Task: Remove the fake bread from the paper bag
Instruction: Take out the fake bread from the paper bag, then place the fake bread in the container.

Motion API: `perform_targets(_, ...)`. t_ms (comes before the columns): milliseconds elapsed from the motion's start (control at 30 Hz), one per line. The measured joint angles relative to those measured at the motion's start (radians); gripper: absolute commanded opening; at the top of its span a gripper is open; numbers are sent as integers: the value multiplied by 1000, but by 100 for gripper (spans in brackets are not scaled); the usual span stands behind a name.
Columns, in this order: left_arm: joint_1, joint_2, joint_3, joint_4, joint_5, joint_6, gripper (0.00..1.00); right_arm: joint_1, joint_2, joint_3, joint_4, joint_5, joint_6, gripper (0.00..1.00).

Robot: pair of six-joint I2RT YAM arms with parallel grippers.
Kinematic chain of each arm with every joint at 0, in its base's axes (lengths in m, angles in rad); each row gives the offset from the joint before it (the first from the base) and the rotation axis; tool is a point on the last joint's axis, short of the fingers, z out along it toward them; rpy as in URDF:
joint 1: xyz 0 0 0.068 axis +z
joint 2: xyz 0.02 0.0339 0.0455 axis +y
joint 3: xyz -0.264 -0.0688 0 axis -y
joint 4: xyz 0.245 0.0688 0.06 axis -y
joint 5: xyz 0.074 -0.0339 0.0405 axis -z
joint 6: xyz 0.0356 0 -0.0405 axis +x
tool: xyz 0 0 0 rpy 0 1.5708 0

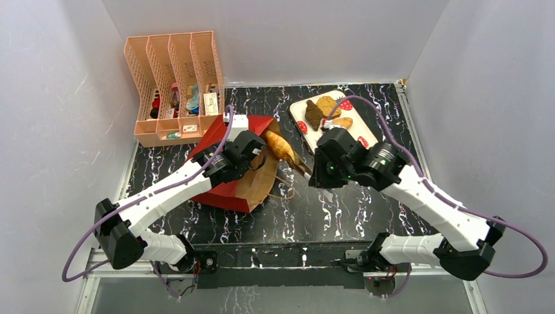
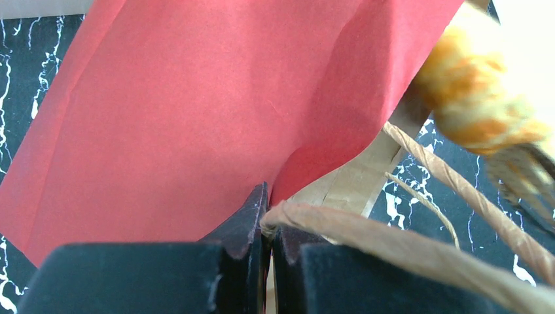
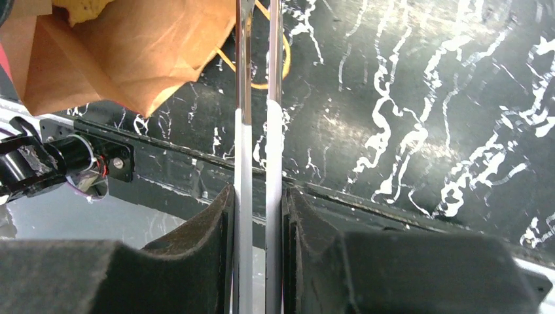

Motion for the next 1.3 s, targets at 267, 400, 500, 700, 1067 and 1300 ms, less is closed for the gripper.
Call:
perform_targets(267, 1, 73, 15, 8, 21, -17, 0, -1, -154, -1, -133, 100, 134, 0)
perform_targets(400, 5, 72, 15, 11, 30, -18, 0, -1, -196, -13, -166, 147, 194, 0)
perform_targets(500, 7, 66, 13, 18, 37, -19, 0, -1, -203, -32, -171, 175, 235, 0)
perform_targets(700, 7, -4, -41, 77, 84, 4, 0, -1, -205, -87, -154, 249, 335, 0)
perform_targets(1067, 13, -147, -108, 164, 192, 99, 0, -1, -192, -173, -50, 420, 534, 0)
perform_targets(1300, 14, -184, -120, 173, 245, 146, 0, -11, -165, -265, 0, 481, 663, 0)
